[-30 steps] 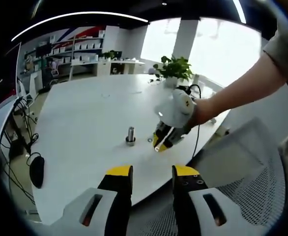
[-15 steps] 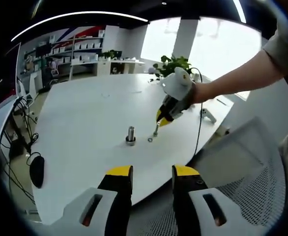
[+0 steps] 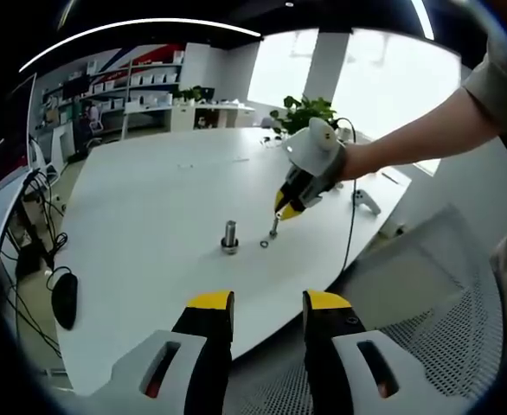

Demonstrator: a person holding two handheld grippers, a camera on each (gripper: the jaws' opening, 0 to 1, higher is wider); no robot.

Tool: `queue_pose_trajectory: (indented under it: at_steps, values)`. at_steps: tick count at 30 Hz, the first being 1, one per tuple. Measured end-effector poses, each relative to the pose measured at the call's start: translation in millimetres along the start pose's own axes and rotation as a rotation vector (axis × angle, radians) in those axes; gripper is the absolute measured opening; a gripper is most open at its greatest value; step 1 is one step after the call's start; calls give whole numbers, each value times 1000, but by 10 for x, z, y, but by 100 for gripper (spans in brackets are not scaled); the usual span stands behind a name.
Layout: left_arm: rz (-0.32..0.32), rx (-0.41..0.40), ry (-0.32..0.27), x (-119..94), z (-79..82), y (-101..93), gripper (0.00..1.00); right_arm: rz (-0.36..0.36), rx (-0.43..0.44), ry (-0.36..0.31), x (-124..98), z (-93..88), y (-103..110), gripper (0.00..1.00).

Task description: Place the washer onto the threaded stud by aligning its center hole with the stud, sliding it down to the base, and recovering from edge contact or off-axis alignment until the washer reaches the visible bottom stop.

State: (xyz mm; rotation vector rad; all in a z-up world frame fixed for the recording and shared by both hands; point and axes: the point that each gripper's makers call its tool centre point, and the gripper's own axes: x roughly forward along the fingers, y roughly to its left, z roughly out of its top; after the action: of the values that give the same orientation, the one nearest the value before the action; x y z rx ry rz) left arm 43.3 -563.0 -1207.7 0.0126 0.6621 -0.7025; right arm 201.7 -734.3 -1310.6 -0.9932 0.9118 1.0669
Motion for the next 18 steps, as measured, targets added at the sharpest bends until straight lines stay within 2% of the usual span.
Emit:
queue_pose_trajectory:
  at_steps: [8, 11, 15, 18]
  values:
    - [-2, -1, 7, 7, -12, -2, 30, 13, 11, -1, 30, -3, -32, 13]
    - [-3, 0, 12, 10, -20, -7, 30, 29, 49, -15, 42, 52, -81, 14]
    - [0, -2, 17, 11, -30, -1, 30, 38, 23, -8, 28, 35, -39, 14]
    - [4, -7, 10, 6, -18, 9, 30, 38, 38, -15, 27, 16, -40, 14]
